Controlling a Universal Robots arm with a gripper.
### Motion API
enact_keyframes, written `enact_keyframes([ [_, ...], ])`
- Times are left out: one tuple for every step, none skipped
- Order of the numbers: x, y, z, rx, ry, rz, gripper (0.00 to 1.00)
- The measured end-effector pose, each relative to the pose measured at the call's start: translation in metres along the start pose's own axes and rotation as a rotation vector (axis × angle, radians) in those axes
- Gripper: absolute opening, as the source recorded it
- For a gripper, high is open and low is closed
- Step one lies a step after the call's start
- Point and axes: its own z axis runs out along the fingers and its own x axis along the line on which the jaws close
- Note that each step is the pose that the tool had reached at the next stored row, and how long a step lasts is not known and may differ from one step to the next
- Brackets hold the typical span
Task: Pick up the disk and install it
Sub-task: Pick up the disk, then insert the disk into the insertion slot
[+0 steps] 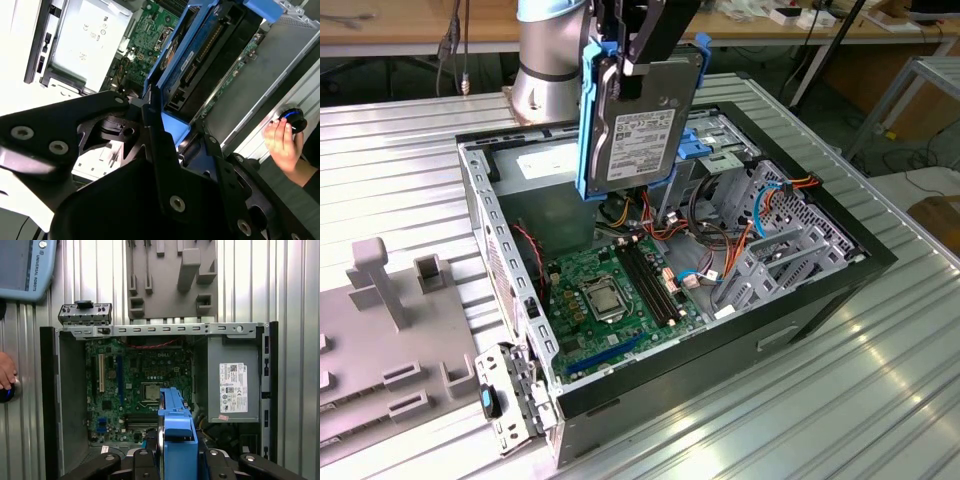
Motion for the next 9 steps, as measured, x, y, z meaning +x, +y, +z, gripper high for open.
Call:
enact_keyframes([
  [0.0000,-0.0002,0.0000,0.0000,-0.0001,0.000,0.37],
  [0.0000,-0.0005,0.0001,0.0000,-0.0001,0.000,0.37],
  [0.0000,-0.0007,0.0001,0.0000,-0.0001,0.000,0.37],
  [0.0000,-0.0008,0.0000,0.0000,0.0000,0.000,0.37],
  [0.0000,-0.0010,0.0001,0.0000,-0.0001,0.000,0.37],
  [0.0000,-0.0012,0.0001,0.0000,-0.0001,0.001,0.37],
  [0.0000,-0.0014,0.0000,-0.0001,0.0000,0.001,0.37],
  [0.0000,-0.0015,0.0001,0.0000,-0.0001,0.001,0.37],
  [0.0000,-0.0016,0.0001,0.0000,0.0000,0.001,0.37],
])
